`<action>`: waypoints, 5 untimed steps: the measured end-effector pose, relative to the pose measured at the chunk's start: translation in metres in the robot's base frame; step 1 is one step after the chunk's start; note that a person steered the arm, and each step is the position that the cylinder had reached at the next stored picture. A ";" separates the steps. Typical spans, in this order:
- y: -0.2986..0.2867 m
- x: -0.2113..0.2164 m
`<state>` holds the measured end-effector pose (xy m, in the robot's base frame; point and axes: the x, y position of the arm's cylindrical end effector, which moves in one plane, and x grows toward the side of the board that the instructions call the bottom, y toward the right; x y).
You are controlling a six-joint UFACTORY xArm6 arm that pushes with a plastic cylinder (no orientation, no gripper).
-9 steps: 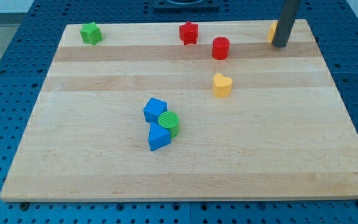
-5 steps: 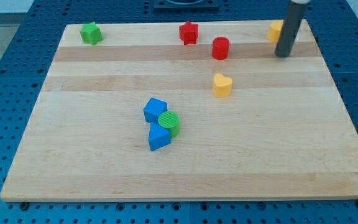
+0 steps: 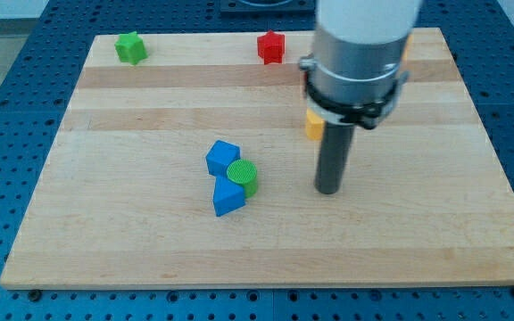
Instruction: Push the green circle to the center left of the board
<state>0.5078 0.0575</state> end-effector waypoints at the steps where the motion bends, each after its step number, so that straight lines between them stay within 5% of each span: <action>1: -0.032 0.000; 5: -0.133 0.000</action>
<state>0.5078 -0.0752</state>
